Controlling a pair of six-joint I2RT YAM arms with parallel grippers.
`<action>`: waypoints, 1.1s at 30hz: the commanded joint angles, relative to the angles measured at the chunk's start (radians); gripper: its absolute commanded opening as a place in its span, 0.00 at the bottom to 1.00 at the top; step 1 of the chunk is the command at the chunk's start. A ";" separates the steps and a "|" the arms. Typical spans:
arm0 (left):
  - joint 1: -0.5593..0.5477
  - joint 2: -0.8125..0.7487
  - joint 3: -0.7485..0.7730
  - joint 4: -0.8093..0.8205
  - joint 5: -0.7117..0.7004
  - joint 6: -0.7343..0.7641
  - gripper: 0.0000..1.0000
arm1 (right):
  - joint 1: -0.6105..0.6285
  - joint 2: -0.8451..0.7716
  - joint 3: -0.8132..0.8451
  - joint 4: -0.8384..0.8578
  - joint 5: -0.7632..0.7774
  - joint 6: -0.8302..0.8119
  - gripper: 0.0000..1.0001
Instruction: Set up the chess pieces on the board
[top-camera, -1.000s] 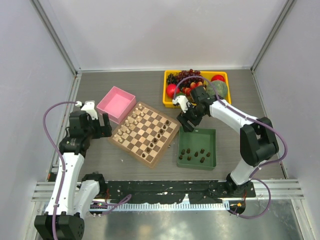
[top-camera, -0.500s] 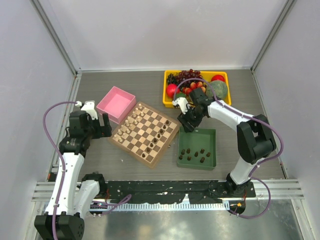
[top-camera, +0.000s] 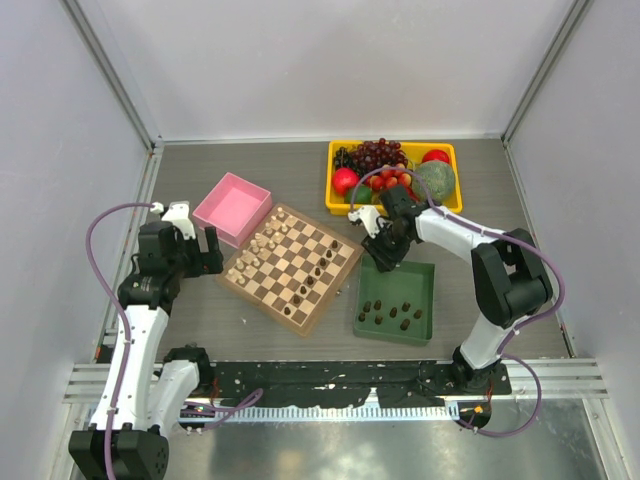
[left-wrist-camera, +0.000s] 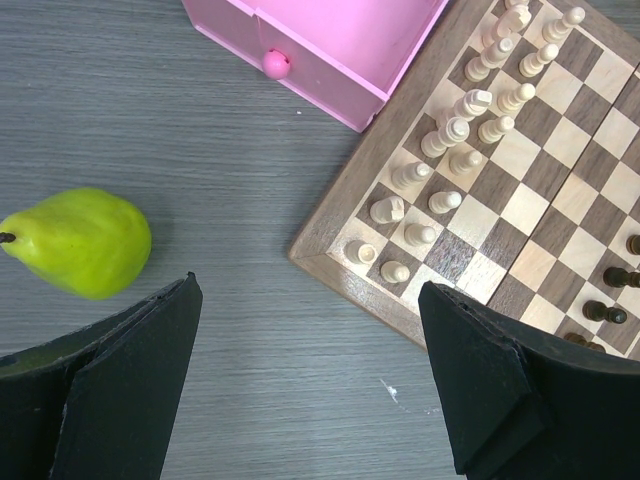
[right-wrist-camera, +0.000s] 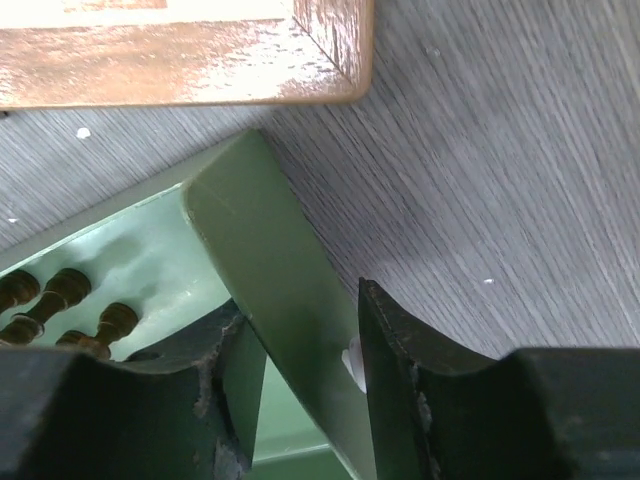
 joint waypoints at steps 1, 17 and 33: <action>0.001 -0.003 0.004 0.023 -0.008 0.013 0.99 | -0.019 -0.049 -0.032 -0.003 0.029 0.018 0.43; 0.000 0.006 0.004 0.026 0.014 0.013 0.99 | -0.111 -0.106 -0.109 0.040 0.177 0.099 0.32; 0.000 0.023 0.010 0.026 0.014 0.013 0.99 | -0.252 -0.109 -0.098 0.051 0.246 0.241 0.24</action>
